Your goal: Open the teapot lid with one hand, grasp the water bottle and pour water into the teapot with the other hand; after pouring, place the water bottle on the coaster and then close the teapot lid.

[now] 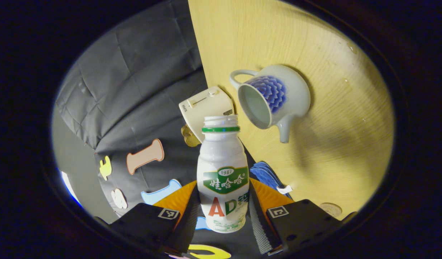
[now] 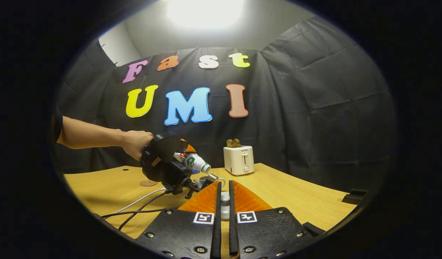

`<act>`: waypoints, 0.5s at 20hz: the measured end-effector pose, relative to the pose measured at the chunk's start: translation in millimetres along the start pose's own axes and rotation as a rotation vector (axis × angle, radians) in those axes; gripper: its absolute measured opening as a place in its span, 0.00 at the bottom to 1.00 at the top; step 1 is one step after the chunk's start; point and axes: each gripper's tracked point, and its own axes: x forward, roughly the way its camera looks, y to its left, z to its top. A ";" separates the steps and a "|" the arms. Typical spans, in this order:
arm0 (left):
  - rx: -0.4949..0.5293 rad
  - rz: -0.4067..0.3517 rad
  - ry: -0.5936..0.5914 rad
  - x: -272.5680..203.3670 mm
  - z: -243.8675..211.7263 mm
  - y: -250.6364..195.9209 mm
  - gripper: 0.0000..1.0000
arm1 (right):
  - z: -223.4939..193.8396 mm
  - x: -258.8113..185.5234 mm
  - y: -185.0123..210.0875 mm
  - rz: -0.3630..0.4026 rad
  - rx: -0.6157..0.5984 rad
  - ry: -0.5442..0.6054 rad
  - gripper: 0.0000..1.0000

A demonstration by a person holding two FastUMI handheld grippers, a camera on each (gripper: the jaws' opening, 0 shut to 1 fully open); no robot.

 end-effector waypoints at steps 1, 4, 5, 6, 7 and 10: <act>-0.008 -0.002 0.001 -0.1 0.4 -1.9 0.80 | 0.8 0.2 0.6 0.000 0.001 -0.001 0.08; -0.039 -0.012 0.001 -0.8 1.1 -9.1 0.80 | -1.8 -0.5 -0.3 0.001 0.000 0.004 0.08; -0.048 -0.017 0.002 -0.5 0.6 -12.0 0.80 | -0.4 -0.1 0.1 0.002 0.000 0.004 0.08; -0.061 -0.023 0.001 0.3 -0.5 -14.8 0.76 | -0.3 -0.4 -0.1 0.001 0.001 0.002 0.08; -0.091 -0.034 -0.002 0.0 0.7 -18.6 0.72 | 1.0 0.0 0.0 0.000 0.000 0.000 0.08; -0.227 -0.067 -0.023 -1.5 5.8 -34.6 0.80 | -0.1 0.7 2.9 0.004 -0.004 0.005 0.08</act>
